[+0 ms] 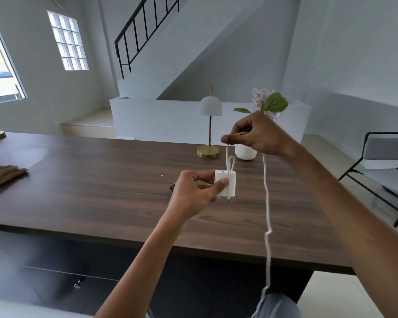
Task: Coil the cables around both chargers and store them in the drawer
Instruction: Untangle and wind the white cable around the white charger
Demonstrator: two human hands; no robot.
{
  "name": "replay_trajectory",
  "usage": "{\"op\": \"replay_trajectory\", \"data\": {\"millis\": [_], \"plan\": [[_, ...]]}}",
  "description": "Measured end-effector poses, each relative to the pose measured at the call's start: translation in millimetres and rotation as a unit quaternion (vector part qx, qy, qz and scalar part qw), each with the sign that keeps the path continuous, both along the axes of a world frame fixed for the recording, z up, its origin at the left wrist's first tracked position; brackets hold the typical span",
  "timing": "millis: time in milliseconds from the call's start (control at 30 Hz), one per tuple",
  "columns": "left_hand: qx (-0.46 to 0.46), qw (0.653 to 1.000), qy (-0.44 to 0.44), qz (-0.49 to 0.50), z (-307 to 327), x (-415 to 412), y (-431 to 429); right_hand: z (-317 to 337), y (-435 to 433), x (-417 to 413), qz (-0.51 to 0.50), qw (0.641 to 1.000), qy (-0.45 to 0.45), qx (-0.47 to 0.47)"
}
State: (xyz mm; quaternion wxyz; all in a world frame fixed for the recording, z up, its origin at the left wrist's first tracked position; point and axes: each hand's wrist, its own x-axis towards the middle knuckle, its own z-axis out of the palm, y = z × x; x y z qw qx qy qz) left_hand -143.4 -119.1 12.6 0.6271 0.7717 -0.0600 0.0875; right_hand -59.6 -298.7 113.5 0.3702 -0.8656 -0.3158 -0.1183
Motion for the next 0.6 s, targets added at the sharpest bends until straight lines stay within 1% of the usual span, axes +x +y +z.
{"op": "replay_trajectory", "data": {"millis": [133,200,233,300,367,433,533,600], "plan": [[0.0,1.0,-0.003,-0.024,1,-2,1,-10,9,7,0.007,0.999,-0.01,0.03],[-0.017,0.999,-0.005,-0.047,4,-4,3,-13,13,10,0.007,0.999,-0.003,0.042],[-0.034,0.998,-0.007,-0.06,6,-4,3,-16,14,12,0.005,0.999,0.011,0.051],[-0.073,0.995,-0.01,-0.07,9,-4,6,-28,15,14,-0.001,0.995,0.069,0.077],[-0.109,0.992,-0.012,-0.054,12,-2,9,-47,16,14,-0.02,0.987,0.126,0.101],[-0.143,0.989,-0.003,-0.032,14,1,13,-71,15,8,-0.043,0.978,0.163,0.12],[-0.183,0.983,0.008,-0.001,14,3,18,-108,15,-14,-0.035,0.972,0.19,0.135],[-0.204,0.979,0.013,0.025,12,5,20,-126,17,-33,-0.015,0.974,0.188,0.124]]}}
